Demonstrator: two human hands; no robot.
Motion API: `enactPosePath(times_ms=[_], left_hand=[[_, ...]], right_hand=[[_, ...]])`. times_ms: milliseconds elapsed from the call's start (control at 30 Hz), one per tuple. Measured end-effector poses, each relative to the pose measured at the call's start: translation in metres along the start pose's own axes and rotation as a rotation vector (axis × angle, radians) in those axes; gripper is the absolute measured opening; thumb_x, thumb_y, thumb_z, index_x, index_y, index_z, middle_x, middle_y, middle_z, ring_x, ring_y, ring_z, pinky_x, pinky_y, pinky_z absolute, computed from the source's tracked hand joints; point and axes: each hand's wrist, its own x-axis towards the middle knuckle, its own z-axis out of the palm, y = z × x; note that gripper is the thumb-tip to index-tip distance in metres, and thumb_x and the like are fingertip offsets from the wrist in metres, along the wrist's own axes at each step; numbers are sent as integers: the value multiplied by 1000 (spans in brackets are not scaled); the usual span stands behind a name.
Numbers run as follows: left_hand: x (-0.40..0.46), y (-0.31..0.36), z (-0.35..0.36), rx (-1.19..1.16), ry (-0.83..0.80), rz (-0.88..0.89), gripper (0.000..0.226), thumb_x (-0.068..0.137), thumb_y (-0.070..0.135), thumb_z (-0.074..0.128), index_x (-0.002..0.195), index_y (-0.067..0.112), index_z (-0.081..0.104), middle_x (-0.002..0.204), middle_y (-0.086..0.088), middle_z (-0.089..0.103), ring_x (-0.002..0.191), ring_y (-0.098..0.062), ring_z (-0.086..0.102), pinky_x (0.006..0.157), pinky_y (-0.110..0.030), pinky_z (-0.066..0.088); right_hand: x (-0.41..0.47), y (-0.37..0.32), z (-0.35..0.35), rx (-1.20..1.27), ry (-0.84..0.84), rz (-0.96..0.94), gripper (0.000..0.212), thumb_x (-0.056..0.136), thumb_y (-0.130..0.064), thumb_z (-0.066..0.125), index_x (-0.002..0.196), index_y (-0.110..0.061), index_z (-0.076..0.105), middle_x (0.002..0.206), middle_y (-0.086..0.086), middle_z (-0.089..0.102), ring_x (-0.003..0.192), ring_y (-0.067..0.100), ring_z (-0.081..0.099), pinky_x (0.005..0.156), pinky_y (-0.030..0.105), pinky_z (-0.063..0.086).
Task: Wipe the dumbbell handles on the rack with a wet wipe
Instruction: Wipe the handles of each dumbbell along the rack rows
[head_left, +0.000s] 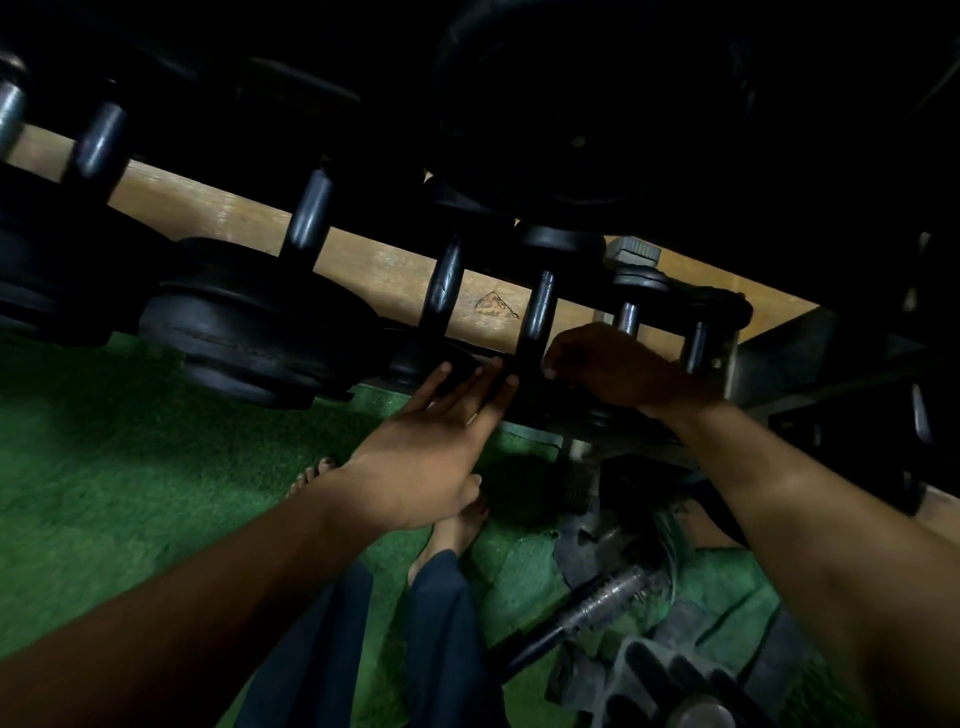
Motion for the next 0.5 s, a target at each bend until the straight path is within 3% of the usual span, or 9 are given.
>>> enactPosePath(times_ms=[133, 233, 300, 367, 433, 500], left_hand=[[1, 0, 1, 1, -28, -8, 102, 97, 44, 54, 159, 18, -23, 168, -7, -26, 155, -15, -21, 125, -40, -14], [1, 1, 1, 4, -41, -13, 102, 97, 43, 54, 158, 20, -24, 167, -5, -29, 154, -15, -24, 126, -41, -13], [-1, 0, 1, 11, -40, -19, 102, 97, 44, 53, 158, 19, -25, 166, -4, -30, 153, -14, -26, 126, -41, -13], [0, 2, 1, 24, -31, -17, 102, 97, 46, 53, 158, 18, -25, 166, -5, -30, 153, -15, -26, 126, -41, -13], [1, 4, 0, 23, -33, -18, 102, 97, 47, 53, 159, 18, -23, 167, -5, -29, 153, -14, -26, 126, -41, -13], [2, 5, -2, 16, -36, -29, 101, 97, 47, 54, 159, 18, -21, 167, -4, -26, 153, -14, -24, 126, -42, -12]], right_hand=[[2, -3, 12, 363, 66, 77, 14, 94, 5, 58, 82, 2, 66, 81, 10, 66, 68, 1, 66, 68, 17, 51], [10, -14, 10, 414, 59, 207, 17, 93, 6, 57, 78, 1, 63, 78, 11, 63, 70, 15, 65, 62, 21, 51], [16, -21, 9, 435, 26, 327, 8, 91, 6, 58, 89, 3, 65, 81, 13, 62, 69, 20, 61, 58, 25, 49], [18, -21, 7, 511, 30, 402, 13, 89, 10, 59, 102, 8, 62, 89, 19, 61, 75, 26, 63, 66, 31, 52], [18, -18, 8, 687, 91, 469, 27, 86, 16, 58, 112, 12, 59, 94, 22, 61, 85, 32, 64, 85, 43, 54], [15, -17, 12, 864, 167, 489, 18, 85, 19, 58, 93, 3, 58, 84, 19, 61, 79, 30, 64, 86, 45, 53]])
